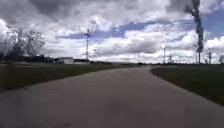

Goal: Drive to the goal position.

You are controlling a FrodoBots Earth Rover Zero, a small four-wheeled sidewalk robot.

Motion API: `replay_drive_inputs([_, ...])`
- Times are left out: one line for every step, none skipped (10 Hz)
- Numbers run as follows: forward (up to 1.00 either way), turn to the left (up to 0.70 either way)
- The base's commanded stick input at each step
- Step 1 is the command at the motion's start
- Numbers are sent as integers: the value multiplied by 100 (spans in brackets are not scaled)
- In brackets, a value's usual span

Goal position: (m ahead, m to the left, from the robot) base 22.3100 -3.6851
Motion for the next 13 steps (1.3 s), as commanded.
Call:
replay_drive_inputs([100, -13])
replay_drive_inputs([100, -17])
replay_drive_inputs([100, -18])
replay_drive_inputs([100, -18])
replay_drive_inputs([100, -18])
replay_drive_inputs([100, -19])
replay_drive_inputs([100, -19])
replay_drive_inputs([100, -20])
replay_drive_inputs([100, -20])
replay_drive_inputs([100, -20])
replay_drive_inputs([100, -20])
replay_drive_inputs([100, -20])
replay_drive_inputs([100, -16])
